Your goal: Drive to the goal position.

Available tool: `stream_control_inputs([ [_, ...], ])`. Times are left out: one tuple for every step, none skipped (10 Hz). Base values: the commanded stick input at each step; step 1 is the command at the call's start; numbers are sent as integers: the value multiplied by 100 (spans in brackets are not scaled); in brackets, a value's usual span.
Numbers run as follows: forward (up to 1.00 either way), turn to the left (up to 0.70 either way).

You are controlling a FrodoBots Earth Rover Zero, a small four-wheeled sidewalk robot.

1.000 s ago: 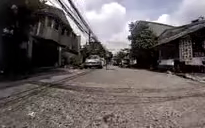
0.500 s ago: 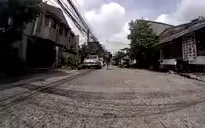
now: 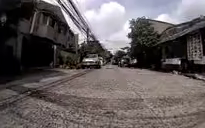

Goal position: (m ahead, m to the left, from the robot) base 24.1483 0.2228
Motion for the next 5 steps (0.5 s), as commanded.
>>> stream_control_inputs([
  [70, 0],
  [70, 0],
  [70, 0],
  [70, 0],
  [70, 0],
])
